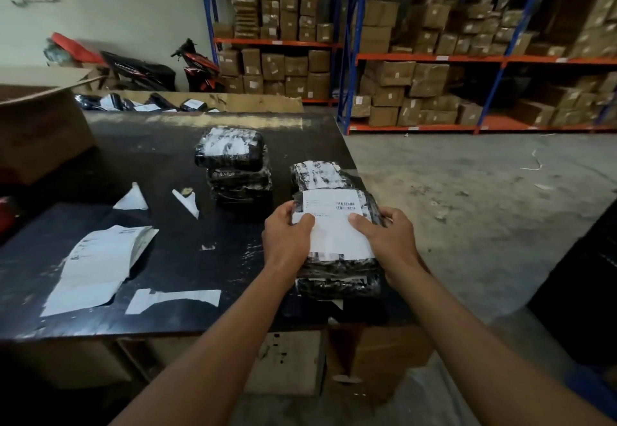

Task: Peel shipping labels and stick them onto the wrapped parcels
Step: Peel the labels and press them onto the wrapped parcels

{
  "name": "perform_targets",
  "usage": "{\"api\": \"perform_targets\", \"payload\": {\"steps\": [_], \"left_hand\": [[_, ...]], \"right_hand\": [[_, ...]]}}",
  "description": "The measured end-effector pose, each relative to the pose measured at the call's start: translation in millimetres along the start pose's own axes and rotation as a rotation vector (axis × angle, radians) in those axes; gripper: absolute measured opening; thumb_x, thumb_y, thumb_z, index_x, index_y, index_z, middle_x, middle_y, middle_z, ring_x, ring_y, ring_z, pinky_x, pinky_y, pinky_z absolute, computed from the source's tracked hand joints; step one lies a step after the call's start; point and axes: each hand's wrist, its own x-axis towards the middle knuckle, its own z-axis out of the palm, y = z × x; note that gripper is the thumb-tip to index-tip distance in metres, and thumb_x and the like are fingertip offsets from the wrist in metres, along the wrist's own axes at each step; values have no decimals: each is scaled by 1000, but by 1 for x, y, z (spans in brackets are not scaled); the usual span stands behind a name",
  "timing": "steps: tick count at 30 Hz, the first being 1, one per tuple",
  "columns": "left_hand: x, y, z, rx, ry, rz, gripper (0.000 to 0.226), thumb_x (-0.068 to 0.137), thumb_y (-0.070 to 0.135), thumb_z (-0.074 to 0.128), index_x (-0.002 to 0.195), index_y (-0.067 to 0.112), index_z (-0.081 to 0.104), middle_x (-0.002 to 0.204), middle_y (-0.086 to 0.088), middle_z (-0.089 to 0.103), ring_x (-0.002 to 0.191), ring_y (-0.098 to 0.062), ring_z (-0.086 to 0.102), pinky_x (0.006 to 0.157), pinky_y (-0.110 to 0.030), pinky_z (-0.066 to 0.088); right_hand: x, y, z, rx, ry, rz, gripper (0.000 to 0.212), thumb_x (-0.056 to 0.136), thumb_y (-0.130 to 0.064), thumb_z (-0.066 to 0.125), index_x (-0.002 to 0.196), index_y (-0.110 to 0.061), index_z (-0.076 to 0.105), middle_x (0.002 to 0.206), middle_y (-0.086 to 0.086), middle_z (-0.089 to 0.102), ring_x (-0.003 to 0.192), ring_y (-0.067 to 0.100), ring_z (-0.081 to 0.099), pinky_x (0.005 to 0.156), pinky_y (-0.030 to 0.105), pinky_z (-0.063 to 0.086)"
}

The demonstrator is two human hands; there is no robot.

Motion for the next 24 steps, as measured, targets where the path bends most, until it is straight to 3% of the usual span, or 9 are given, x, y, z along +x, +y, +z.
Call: {"api": "perform_targets", "payload": {"steps": [2, 7, 12, 17, 22, 24], "left_hand": [[0, 0, 3, 4, -5, -11, 26, 87, 17, 63, 110, 29, 60, 99, 9, 72, 88, -17, 71, 82, -45, 59], [4, -3, 11, 16, -8, -23, 38, 86, 19, 63, 124, 18, 62, 103, 6, 73, 89, -16, 71, 82, -45, 59], [14, -4, 14, 52, -37, -38, 37, 87, 15, 62, 124, 16, 62, 102, 5, 73, 88, -16, 72, 82, -46, 60], [18, -18, 12, 80, -29, -63, 35, 89, 13, 61, 124, 16, 62, 99, 4, 73, 85, -17, 72, 80, -46, 60], [21, -30, 11, 97, -39, -22, 25, 90, 13, 61, 108, 31, 59, 97, 7, 73, 86, -16, 72, 79, -47, 60], [22, -32, 11, 96, -29, -13, 28, 90, 14, 61, 114, 27, 59, 99, 6, 72, 86, -16, 72, 79, -46, 60]], "right_hand": [[1, -2, -4, -21, 4, -6, 68, 72, -35, 85, 126, -14, 50, 122, 7, 61, 95, 20, 67, 75, 33, 59], [8, -2, -7, -54, 3, 8, 68, 67, -41, 86, 121, -18, 51, 122, 6, 62, 100, 22, 65, 89, 42, 57], [12, 3, -5, -45, -9, 46, 57, 71, -37, 85, 112, -23, 47, 115, 4, 62, 96, 21, 66, 83, 38, 58], [13, 15, 2, -91, -3, 78, 61, 69, -43, 84, 116, -25, 49, 111, 2, 63, 93, 21, 67, 83, 41, 59], [16, 25, 4, -55, -28, 93, 65, 61, -50, 84, 112, -29, 50, 112, 1, 65, 92, 22, 69, 80, 44, 60], [17, 27, 3, -53, -34, 92, 65, 61, -50, 84, 113, -28, 51, 112, 0, 64, 93, 22, 69, 81, 44, 60]]}}
